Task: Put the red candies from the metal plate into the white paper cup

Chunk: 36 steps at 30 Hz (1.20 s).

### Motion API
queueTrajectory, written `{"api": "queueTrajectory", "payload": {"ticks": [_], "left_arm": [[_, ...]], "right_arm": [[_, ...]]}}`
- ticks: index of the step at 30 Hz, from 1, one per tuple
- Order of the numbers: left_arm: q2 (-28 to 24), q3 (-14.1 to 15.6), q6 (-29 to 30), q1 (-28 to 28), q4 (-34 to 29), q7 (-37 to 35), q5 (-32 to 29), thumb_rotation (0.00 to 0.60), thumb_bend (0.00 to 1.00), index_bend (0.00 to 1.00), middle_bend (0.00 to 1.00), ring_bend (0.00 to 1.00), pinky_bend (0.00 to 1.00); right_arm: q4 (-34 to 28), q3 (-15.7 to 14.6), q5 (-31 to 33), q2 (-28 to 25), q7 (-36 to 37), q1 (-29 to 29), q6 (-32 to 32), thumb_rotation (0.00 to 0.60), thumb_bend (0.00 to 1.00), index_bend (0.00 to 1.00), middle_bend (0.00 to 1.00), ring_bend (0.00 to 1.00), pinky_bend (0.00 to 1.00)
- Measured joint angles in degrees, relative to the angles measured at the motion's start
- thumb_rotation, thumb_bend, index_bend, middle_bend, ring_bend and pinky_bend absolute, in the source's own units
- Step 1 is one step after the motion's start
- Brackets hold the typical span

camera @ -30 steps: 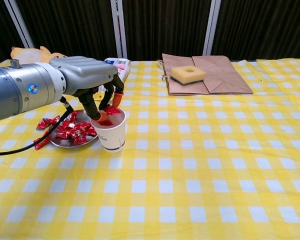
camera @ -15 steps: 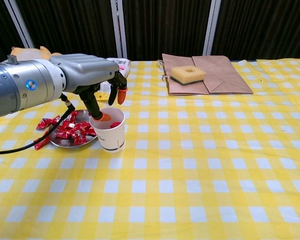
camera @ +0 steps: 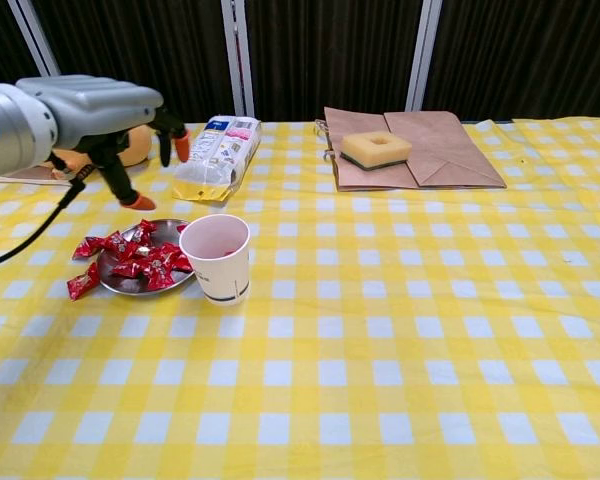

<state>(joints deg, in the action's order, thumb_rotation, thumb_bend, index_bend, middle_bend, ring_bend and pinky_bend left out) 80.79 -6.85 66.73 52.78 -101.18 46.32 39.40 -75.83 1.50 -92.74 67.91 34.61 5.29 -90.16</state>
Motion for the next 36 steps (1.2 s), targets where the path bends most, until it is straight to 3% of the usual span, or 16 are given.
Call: {"api": "queueTrajectory", "payload": {"ticks": [10,21,36], "left_arm": [[1.34,2.62,-3.19,-0.52,5.13,2.44,-6.8,0.6,0.19,0.24,0.27,0.92,0.94],[4.98,2.57,-3.06,0.23,8.96,5.18,-11.13,0.6,0.19,0.24,0.26,0.92,0.94],[8.75,1.87,-3.05,1.16,11.78,6.87,-12.6,0.6,0.19,0.24,0.24,0.92,0.94]], "right_arm": [[-0.1,-0.06,0.11,-0.05,-0.07,-0.01,0.11,0.6,0.42,0.0,0.0,0.0,0.0],[-0.18,-0.08,0.02,-0.18,0.47,0.02,0.07,0.6,0.42,0.0,0.0,0.0,0.0],[-0.39,-0.17,0.08,-0.32,0.72,0.04,0.3,0.6,0.42,0.0,0.0,0.0,0.0]]}}
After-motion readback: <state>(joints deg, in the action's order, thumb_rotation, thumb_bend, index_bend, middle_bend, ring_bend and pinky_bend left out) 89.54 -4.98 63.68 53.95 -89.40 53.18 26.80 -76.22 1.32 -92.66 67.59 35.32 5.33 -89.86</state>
